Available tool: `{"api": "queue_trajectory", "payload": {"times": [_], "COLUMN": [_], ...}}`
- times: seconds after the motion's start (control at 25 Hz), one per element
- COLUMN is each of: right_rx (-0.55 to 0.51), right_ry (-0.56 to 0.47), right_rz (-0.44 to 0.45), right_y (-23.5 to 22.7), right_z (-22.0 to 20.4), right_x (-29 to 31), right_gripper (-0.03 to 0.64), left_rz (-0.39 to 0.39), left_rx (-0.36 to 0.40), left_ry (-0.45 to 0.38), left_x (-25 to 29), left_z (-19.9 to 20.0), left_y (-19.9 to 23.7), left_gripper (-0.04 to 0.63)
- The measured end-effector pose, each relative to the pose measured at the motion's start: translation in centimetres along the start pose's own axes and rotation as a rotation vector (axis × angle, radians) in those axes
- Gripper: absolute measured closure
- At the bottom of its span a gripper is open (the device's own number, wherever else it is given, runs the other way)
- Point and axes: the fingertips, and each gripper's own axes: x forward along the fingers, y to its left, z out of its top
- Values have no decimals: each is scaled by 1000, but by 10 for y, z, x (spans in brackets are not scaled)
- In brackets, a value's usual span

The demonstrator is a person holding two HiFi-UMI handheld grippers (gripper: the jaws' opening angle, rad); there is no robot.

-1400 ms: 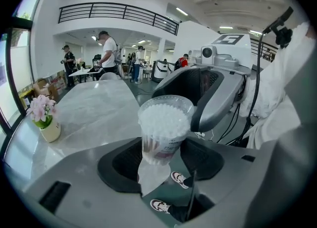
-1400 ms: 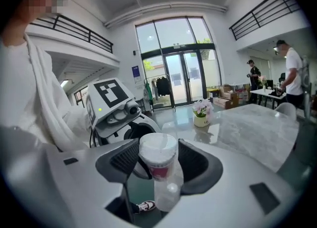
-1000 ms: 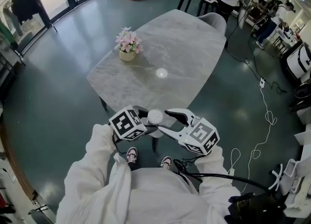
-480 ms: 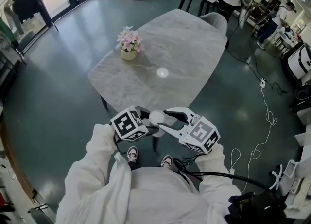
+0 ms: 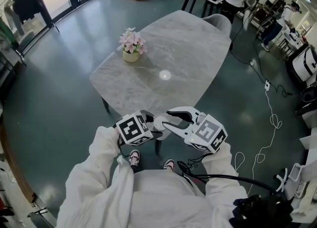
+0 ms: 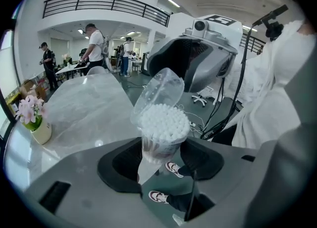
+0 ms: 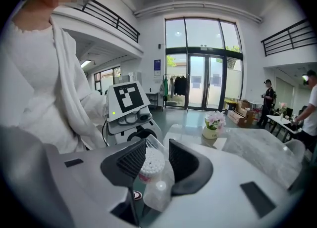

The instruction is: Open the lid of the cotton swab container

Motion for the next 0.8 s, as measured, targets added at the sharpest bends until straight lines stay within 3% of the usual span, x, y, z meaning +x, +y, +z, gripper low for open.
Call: {"api": "queue_trajectory", "payload": {"times": [0.28, 0.56, 0.8], "right_rx": [-14, 48, 82], "right_ry": [4, 33, 35], "right_rz": [42, 122, 118], "right_y": [-6, -25, -26], "right_z": [10, 8, -1], "right_x": [0, 9, 13], "right_gripper": [457, 488, 502], "left_rz": [-14, -26, -49], "left_rx": [47, 94, 98], "left_ry": [2, 1, -3], "left_x": [2, 5, 9], "left_z": [-1, 0, -2], "left_y": [-12, -19, -29], "left_gripper": [351, 351, 351]}}
